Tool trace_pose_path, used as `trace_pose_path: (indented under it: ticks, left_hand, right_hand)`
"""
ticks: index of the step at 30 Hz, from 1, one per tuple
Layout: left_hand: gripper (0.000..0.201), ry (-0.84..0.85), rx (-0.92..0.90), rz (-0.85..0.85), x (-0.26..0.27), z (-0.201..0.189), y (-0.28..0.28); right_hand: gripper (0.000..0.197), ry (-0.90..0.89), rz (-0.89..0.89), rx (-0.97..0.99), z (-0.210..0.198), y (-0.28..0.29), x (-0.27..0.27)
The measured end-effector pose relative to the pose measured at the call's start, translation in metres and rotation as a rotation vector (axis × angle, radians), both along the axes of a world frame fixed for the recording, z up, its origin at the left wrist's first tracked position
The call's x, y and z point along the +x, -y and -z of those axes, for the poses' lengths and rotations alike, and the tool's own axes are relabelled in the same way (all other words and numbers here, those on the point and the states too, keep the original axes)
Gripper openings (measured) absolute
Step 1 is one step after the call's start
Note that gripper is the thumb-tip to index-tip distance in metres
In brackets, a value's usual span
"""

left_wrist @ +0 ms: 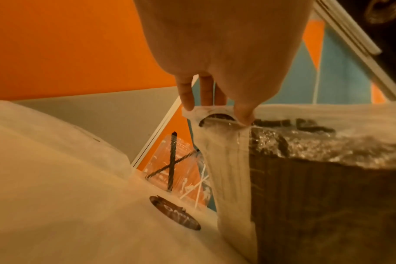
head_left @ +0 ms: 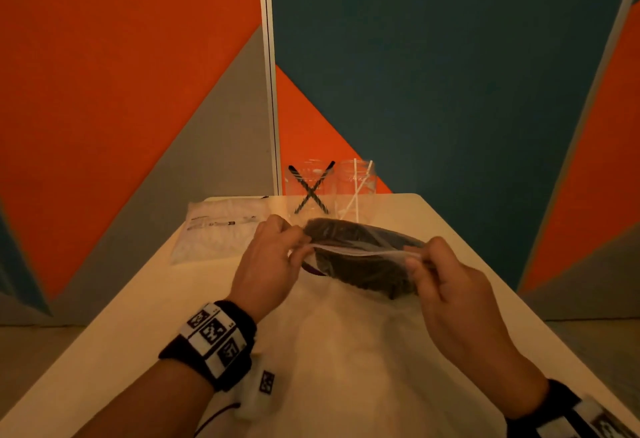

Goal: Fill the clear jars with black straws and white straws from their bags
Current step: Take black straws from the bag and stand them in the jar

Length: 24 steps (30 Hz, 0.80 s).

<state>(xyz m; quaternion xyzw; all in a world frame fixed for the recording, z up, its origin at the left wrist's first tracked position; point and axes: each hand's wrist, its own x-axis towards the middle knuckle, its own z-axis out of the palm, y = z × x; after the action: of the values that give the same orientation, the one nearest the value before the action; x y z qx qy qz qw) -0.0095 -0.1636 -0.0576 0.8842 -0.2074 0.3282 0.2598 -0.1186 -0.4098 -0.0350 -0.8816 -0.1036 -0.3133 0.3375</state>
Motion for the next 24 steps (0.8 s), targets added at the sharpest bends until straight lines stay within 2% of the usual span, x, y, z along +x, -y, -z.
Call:
trace_pose_path:
  ticks: [7, 11, 15, 18, 21, 24]
  left_hand:
    - [0.004, -0.046, -0.092, -0.016, 0.018, -0.005, 0.011]
    - [0.010, -0.027, -0.239, 0.139, 0.021, 0.000, 0.021]
    - [0.012, -0.007, -0.201, 0.220, 0.026, 0.002, 0.025]
    - [0.005, -0.019, -0.191, 0.193, 0.033, 0.001, 0.020]
    - [0.008, -0.036, -0.291, 0.078, 0.040, 0.005, 0.006]
    - [0.006, -0.039, -0.280, 0.132, 0.037, 0.012, 0.004]
  right_hand:
    - [0.032, -0.067, 0.003, 0.110, 0.017, 0.001, 0.004]
    - [0.025, -0.059, 0.063, 0.208, 0.017, 0.011, 0.010]
    - [0.028, -0.072, 0.069, 0.233, 0.019, 0.018, 0.008]
    - [0.029, -0.080, 0.061, 0.260, 0.020, 0.019, 0.007]
    - [0.026, -0.039, 0.088, 0.311, 0.019, 0.024, 0.007]
    - [0.024, -0.026, 0.098, 0.324, 0.017, 0.027, 0.007]
